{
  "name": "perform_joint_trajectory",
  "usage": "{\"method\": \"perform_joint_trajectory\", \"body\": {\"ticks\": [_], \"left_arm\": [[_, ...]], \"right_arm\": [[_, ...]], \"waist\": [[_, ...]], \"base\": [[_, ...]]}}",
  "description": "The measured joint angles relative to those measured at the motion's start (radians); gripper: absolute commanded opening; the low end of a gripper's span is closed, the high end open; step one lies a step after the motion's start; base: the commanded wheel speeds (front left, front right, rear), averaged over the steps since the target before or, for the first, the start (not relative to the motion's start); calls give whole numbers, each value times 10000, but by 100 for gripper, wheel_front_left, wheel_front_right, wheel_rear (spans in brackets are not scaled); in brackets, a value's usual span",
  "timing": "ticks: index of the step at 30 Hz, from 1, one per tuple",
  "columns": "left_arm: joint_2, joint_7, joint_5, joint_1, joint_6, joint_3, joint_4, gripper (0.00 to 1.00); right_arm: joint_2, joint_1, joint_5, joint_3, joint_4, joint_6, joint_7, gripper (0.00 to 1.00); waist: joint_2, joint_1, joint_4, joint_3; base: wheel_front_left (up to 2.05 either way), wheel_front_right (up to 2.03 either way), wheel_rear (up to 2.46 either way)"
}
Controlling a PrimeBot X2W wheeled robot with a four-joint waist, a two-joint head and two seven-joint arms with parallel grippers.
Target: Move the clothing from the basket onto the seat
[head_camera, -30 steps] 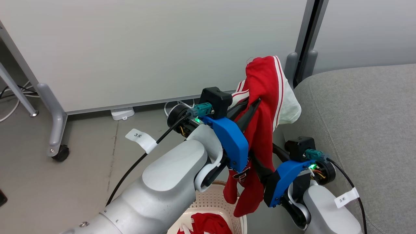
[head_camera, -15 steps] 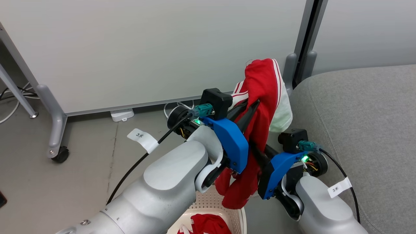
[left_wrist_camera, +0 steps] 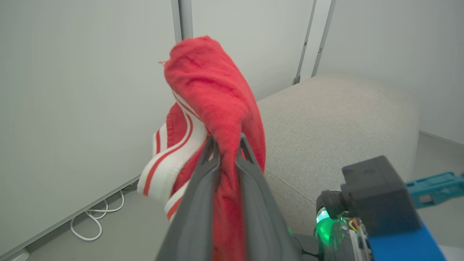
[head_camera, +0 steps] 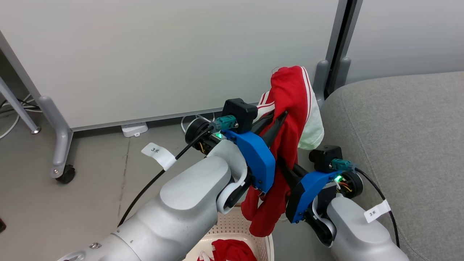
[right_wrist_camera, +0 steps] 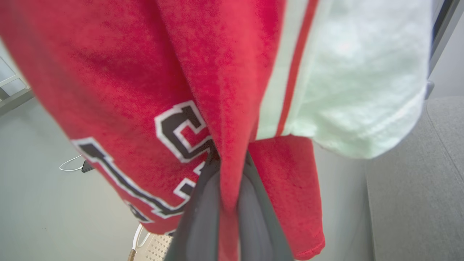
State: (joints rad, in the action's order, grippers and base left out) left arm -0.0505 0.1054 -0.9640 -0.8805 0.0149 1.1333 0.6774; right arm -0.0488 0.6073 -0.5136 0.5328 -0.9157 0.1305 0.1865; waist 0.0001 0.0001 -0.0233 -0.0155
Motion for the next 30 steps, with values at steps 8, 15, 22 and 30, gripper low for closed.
{"method": "perform_joint_trajectory", "body": {"ticks": [8, 15, 22, 30], "left_arm": [[2, 171, -121, -50, -13, 92, 94, 100], [2, 303, -209, -84, -29, 144, 221, 100], [-82, 1009, -188, -31, -234, -29, 383, 100], [-1070, 1546, 167, 1088, -765, -815, -247, 100]], "right_arm": [[0, 195, -201, 355, -245, 0, 107, 0], [0, 263, -370, 477, -447, 0, 263, 0], [0, 296, -558, 579, -537, 0, 393, 0], [0, 302, -487, 539, -322, 0, 577, 0]], "waist": [[0, 0, -7, 4], [0, 0, 29, -8], [0, 0, 57, 12], [0, 0, 56, 67]], "base": [[0, 0, 0], [0, 0, 0], [0, 0, 0], [0, 0, 0]]}}
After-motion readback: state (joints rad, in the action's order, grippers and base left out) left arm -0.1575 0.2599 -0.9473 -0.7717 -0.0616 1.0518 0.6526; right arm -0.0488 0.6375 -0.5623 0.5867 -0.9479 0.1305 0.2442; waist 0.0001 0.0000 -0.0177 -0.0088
